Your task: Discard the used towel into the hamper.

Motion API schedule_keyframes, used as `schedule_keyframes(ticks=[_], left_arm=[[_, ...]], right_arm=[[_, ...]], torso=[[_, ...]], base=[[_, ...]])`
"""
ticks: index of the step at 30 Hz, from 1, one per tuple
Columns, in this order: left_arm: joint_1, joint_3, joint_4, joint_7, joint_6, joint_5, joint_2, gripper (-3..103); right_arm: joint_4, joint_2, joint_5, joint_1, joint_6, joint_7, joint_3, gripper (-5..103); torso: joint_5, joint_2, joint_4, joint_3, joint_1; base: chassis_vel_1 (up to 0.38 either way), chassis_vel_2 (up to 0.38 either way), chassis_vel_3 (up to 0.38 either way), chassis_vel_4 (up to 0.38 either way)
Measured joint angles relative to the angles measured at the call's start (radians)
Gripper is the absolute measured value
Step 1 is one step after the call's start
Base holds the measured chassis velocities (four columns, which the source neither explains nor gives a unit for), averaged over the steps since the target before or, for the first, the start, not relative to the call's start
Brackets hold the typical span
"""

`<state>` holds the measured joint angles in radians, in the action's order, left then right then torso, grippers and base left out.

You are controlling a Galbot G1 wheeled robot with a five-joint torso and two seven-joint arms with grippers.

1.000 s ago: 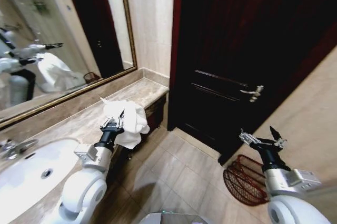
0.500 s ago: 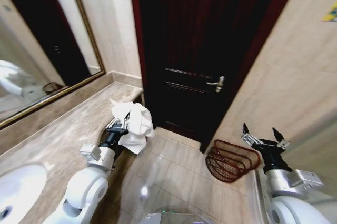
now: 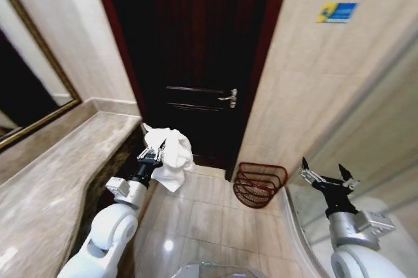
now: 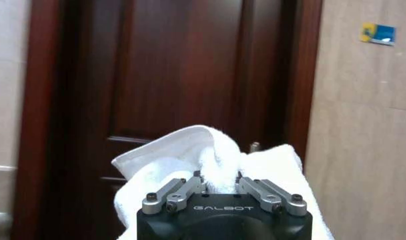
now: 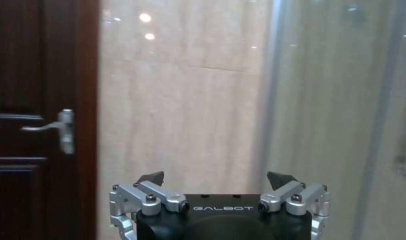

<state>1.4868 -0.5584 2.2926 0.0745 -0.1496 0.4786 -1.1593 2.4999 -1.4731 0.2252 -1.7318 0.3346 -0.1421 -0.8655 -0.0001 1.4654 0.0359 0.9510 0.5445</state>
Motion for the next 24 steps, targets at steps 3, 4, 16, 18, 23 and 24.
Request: schedule_keyframes(ticks=[3,4,16,18,23,24], left_arm=[[-0.013,0.010,-0.025,-0.011,0.016,0.005,-0.006,15],[-0.013,0.010,-0.025,-0.011,0.016,0.005,-0.006,15],[-0.020,0.010,-0.057,-0.033,0.039,0.005,-0.021,15],[-0.022,0.011,-0.063,-0.036,0.041,0.005,-0.024,15],[-0.025,0.012,-0.078,-0.059,0.059,0.003,-0.032,15],[-0.024,0.009,-0.086,-0.081,0.081,0.002,-0.034,15]], right_arm=[[0.000,0.001,-0.008,0.003,0.000,-0.008,0.000,100],[0.000,0.001,-0.008,0.003,0.000,-0.008,0.000,100],[0.000,-0.035,-0.044,-0.038,-0.042,-0.005,-0.008,100],[0.000,-0.038,-0.047,-0.038,-0.042,-0.005,-0.005,100],[0.000,-0.044,-0.051,-0.037,-0.045,-0.005,-0.002,100],[0.000,-0.046,-0.052,-0.037,-0.047,-0.005,-0.003,100]], torso=[[0.0000,0.000,0.0000,0.000,0.000],[0.0000,0.000,0.0000,0.000,0.000],[0.0000,0.000,0.0000,0.000,0.000],[0.0001,0.000,0.0001,0.000,0.000],[0.0001,0.000,0.0002,0.000,0.000],[0.0000,0.000,-0.0001,0.000,0.000]], base=[[-0.133,-0.111,-0.126,-0.124],[-0.140,-0.120,-0.122,-0.118],[-0.123,-0.132,-0.133,-0.124],[-0.128,-0.115,-0.119,-0.118],[-0.132,-0.113,-0.111,-0.131],[-0.122,-0.136,-0.148,-0.140]])
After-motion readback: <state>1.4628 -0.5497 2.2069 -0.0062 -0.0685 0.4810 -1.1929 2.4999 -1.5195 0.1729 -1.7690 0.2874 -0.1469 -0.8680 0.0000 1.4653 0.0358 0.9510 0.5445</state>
